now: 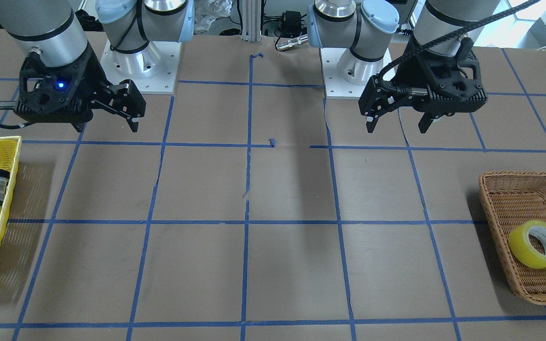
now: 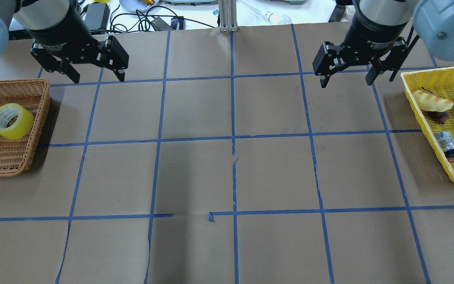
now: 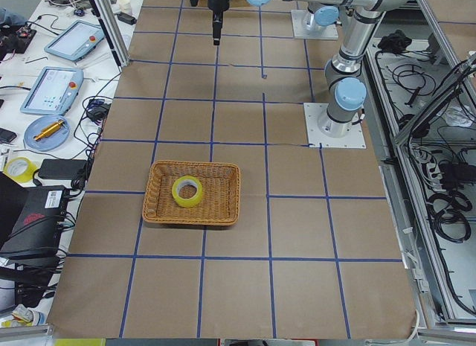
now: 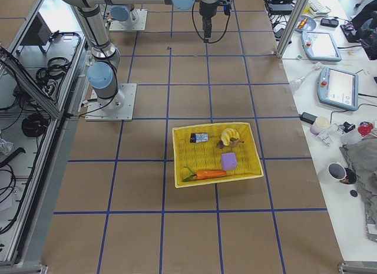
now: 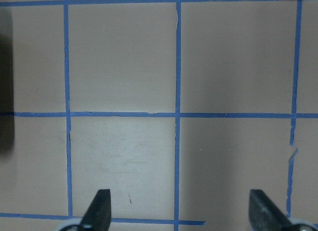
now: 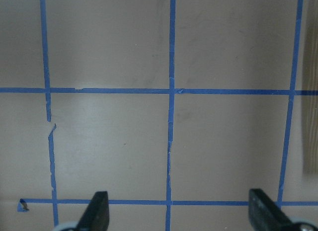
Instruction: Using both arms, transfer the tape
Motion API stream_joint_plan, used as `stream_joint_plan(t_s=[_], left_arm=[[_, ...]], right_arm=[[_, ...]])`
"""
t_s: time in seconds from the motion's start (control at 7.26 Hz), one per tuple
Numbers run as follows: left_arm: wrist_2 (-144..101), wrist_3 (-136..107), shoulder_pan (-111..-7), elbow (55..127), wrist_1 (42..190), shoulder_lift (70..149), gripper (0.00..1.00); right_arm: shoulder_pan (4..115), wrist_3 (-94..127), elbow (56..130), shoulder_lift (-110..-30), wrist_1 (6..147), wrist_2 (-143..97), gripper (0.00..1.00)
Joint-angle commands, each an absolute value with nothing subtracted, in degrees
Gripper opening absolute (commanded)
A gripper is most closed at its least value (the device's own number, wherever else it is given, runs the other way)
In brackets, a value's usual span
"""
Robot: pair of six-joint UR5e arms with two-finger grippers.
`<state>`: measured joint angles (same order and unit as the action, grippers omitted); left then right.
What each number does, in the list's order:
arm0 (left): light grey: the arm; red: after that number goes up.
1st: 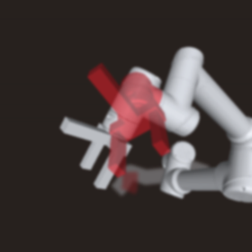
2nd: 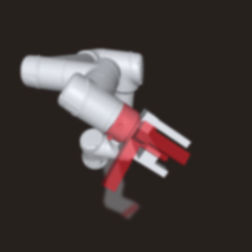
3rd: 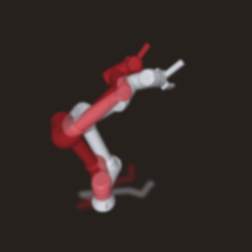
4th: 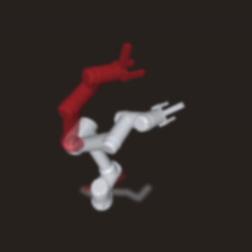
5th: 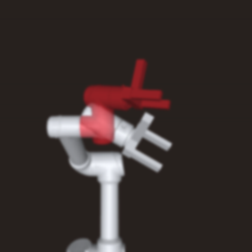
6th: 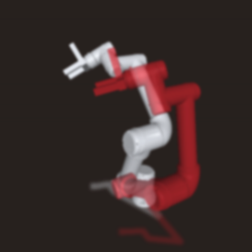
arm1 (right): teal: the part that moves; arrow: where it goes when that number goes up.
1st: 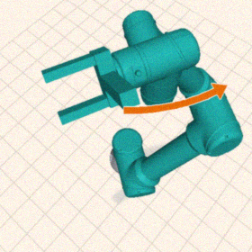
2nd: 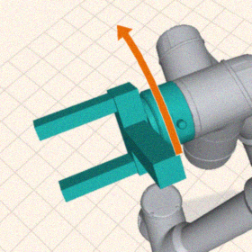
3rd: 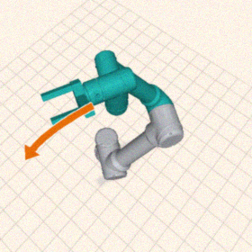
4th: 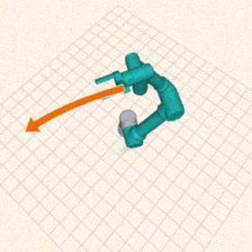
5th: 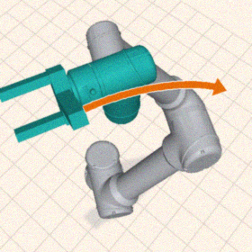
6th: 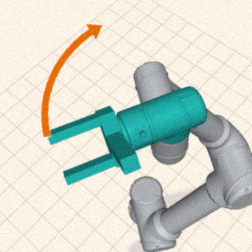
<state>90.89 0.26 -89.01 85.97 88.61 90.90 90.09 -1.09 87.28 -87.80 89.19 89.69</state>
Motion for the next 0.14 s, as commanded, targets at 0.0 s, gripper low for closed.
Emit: stream_joint_plan(t_s=[0.0], left_arm=[[90.88,-0.44,-89.12,86.04,88.77,90.70,0.99]], right_arm=[[90.17,-0.97,87.28,-87.89,89.12,89.21,1.00]])
